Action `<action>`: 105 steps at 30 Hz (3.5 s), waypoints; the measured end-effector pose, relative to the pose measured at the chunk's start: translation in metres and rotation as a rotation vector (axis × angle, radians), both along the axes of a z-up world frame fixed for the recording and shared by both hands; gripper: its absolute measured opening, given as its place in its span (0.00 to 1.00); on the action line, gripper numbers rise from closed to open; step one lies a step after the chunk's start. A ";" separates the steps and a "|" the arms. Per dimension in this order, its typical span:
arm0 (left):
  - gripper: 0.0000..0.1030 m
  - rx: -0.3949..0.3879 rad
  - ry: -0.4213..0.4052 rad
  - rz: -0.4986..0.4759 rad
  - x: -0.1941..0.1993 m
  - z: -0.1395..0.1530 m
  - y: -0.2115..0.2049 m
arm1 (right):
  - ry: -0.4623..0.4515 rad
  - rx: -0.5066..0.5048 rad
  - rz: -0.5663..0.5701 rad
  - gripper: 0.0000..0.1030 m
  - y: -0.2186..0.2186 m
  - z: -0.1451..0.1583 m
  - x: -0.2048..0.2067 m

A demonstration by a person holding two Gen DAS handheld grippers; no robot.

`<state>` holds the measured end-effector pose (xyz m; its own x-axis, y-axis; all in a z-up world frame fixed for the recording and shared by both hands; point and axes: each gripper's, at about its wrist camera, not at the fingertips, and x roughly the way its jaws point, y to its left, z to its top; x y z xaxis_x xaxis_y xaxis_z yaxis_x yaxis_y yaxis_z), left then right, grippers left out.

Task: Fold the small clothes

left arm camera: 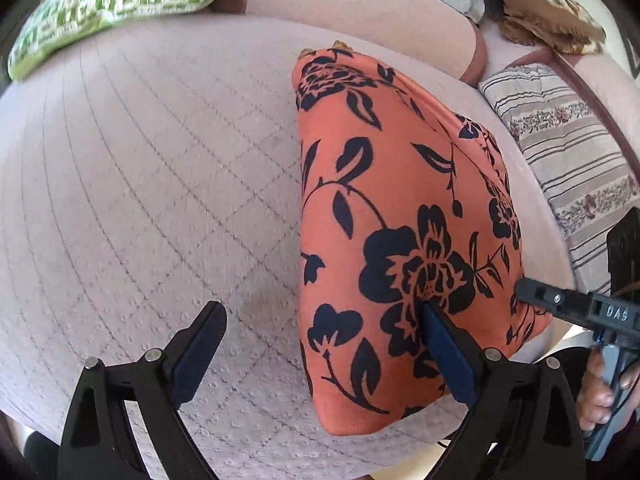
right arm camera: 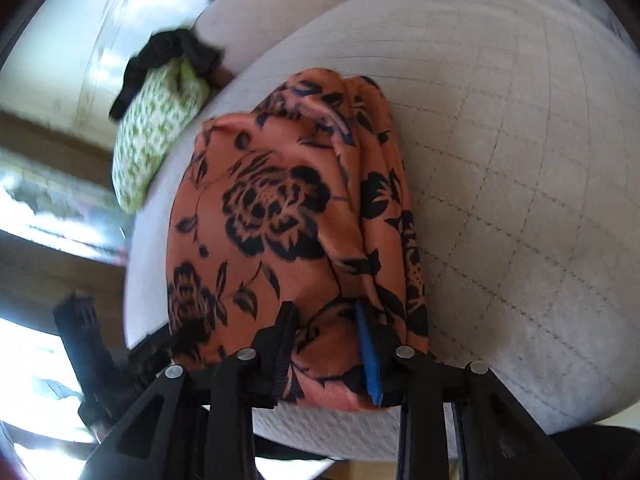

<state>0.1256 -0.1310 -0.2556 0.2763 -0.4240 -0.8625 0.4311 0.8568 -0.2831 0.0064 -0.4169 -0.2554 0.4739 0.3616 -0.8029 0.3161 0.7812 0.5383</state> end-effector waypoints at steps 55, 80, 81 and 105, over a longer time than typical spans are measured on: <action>0.95 0.230 -0.288 0.007 -0.047 0.025 -0.021 | -0.083 0.147 -0.047 0.34 -0.001 -0.008 -0.023; 0.97 0.230 -0.323 0.024 -0.054 0.021 -0.020 | -0.074 0.148 -0.055 0.34 0.002 -0.012 -0.018; 0.97 0.231 -0.323 0.024 -0.054 0.021 -0.020 | -0.073 0.150 -0.055 0.34 0.001 -0.013 -0.018; 1.00 0.291 -0.353 0.017 -0.057 0.016 -0.029 | -0.056 0.210 -0.059 0.34 -0.007 -0.016 -0.017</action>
